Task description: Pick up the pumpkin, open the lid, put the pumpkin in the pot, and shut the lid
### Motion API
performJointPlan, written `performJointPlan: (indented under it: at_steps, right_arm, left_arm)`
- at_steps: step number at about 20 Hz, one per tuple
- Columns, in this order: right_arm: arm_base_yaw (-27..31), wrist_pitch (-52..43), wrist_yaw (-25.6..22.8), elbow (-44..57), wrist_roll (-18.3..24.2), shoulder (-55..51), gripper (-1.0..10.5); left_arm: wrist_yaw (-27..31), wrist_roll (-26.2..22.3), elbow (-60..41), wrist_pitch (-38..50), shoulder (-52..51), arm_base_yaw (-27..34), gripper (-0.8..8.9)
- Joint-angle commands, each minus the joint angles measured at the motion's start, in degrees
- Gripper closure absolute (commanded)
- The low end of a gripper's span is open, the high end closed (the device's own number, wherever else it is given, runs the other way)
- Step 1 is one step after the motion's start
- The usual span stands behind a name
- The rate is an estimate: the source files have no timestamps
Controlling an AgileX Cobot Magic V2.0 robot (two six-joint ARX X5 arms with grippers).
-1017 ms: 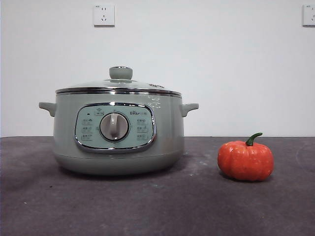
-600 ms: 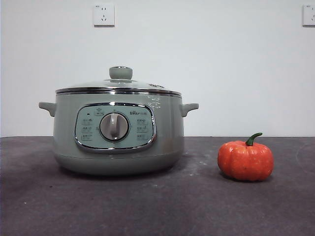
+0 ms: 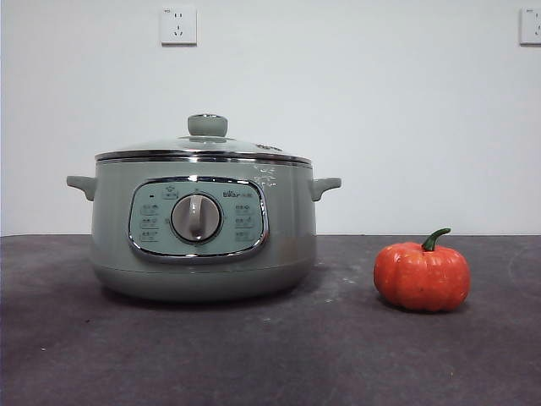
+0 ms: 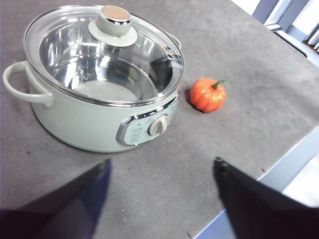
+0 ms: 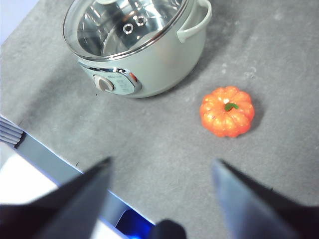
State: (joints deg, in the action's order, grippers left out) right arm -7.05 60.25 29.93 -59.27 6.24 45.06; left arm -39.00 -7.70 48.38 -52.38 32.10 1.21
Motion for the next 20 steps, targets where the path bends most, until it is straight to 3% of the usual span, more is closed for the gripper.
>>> performJointPlan:
  at_steps: [1, 5, 13, 20]
  right_arm:
    - [-0.9, -0.4, 0.0, -0.2, -0.4, 1.4, 1.9]
    - [-4.1, -2.9, -1.0, -0.2, -0.4, 6.7, 1.9]
    - [-11.6, -14.3, -15.0, -0.2, -0.2, 25.4, 1.9]
    - [-15.2, -24.4, -23.1, -0.2, -0.1, 39.6, 1.9]
  left_arm:
    - [0.0, 0.2, 0.1, 0.4, -0.1, -0.2, 0.24]
    - [0.0, 0.2, 0.1, 0.5, -0.1, -0.2, 0.24]
    - [-0.1, 0.2, 0.1, 0.5, -0.1, -0.2, 0.24]
    - [-0.1, 0.2, 0.1, 0.4, -0.1, -0.2, 0.24]
